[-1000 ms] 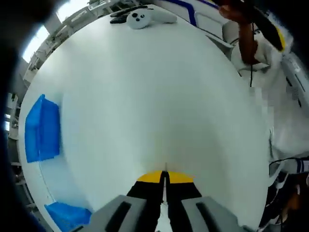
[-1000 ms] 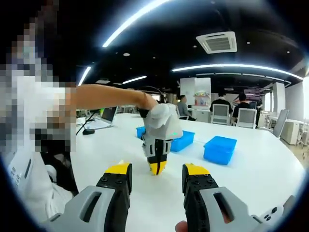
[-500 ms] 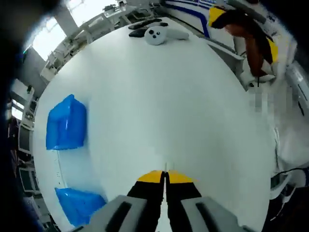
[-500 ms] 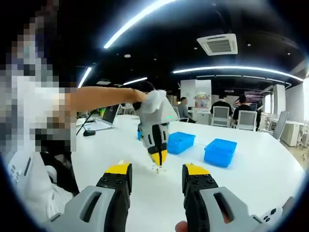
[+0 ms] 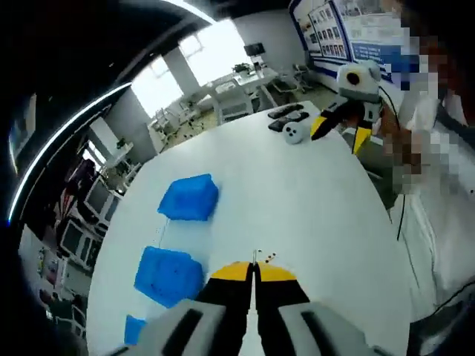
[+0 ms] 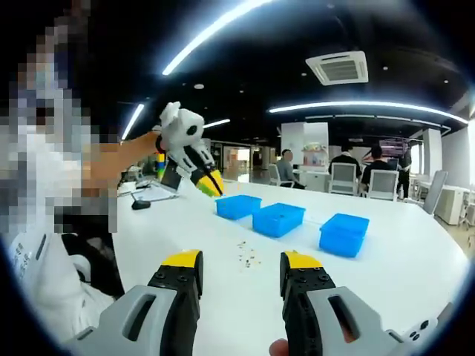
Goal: Pick up the resistors one by one and place each resistor into its matching bin, sorting the parts by color and model until every resistor is separated into the correct bin for its type
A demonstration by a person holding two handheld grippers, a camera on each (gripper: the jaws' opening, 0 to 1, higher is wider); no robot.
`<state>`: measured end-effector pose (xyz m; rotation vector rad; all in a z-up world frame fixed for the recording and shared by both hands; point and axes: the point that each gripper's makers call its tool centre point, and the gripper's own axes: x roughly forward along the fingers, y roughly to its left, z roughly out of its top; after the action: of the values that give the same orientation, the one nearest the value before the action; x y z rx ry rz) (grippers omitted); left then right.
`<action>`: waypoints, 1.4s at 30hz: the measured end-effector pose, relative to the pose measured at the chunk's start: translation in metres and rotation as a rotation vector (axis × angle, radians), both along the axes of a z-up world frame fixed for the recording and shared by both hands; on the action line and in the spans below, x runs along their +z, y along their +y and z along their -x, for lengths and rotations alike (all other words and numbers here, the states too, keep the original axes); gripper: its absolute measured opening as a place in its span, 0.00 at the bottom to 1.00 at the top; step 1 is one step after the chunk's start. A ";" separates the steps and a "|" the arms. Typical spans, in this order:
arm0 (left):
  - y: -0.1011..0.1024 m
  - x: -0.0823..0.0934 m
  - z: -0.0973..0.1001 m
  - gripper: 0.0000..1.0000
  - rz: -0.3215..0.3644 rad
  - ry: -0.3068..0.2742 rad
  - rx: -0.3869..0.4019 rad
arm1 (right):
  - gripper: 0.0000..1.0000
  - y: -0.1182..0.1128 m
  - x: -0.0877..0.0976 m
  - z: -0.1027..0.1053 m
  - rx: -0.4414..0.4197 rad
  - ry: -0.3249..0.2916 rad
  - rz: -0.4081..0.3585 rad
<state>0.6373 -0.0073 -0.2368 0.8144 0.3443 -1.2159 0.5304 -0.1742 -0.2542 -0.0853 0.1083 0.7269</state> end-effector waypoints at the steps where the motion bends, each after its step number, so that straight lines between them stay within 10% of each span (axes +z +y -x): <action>1: 0.009 0.002 0.003 0.05 0.030 -0.026 0.019 | 0.43 0.000 0.000 0.000 0.001 0.000 0.000; 19: 0.108 -0.038 0.056 0.04 0.786 0.135 0.481 | 0.43 -0.001 -0.001 -0.003 0.005 0.005 -0.007; 32: 0.120 -0.031 0.036 0.05 0.810 0.026 0.585 | 0.43 -0.001 -0.002 -0.004 0.002 0.007 -0.010; 42: 0.086 -0.014 -0.030 0.05 0.755 0.011 0.624 | 0.43 0.001 -0.004 -0.005 0.004 0.011 -0.007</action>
<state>0.6669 0.0787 -0.2504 0.0244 0.1070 -0.6664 0.5350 -0.1732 -0.2586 -0.0750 0.1167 0.7313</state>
